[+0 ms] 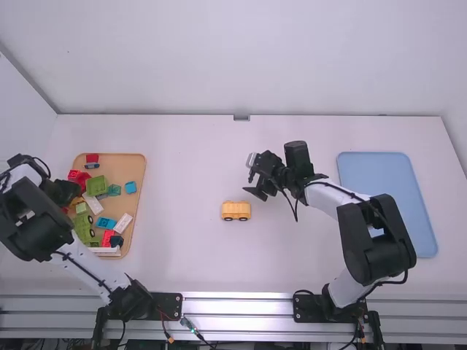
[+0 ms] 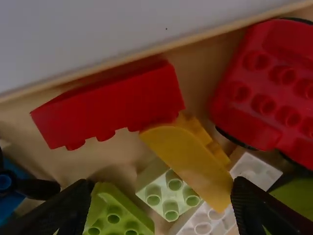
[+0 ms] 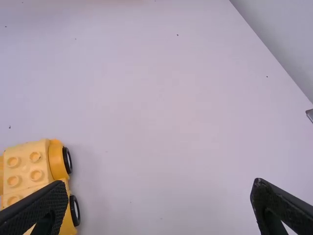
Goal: Assemble lego blocks to make yellow taxi
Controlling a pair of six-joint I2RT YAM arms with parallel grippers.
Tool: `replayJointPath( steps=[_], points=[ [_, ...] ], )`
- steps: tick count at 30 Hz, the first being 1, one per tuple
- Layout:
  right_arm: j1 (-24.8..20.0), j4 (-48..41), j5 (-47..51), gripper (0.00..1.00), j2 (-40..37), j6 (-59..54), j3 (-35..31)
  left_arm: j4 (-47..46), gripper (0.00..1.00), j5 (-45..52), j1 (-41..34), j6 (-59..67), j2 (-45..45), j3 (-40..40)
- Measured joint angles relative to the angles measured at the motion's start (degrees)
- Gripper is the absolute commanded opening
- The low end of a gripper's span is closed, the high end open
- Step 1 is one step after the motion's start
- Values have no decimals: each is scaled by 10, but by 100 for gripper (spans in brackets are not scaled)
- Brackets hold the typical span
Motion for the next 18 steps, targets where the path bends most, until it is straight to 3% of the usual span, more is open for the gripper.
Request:
replayJointPath(
  steps=[18],
  points=[
    [0,1,0,99,0,0,0,26,71,-12,-2,9,-3,-12]
  ],
)
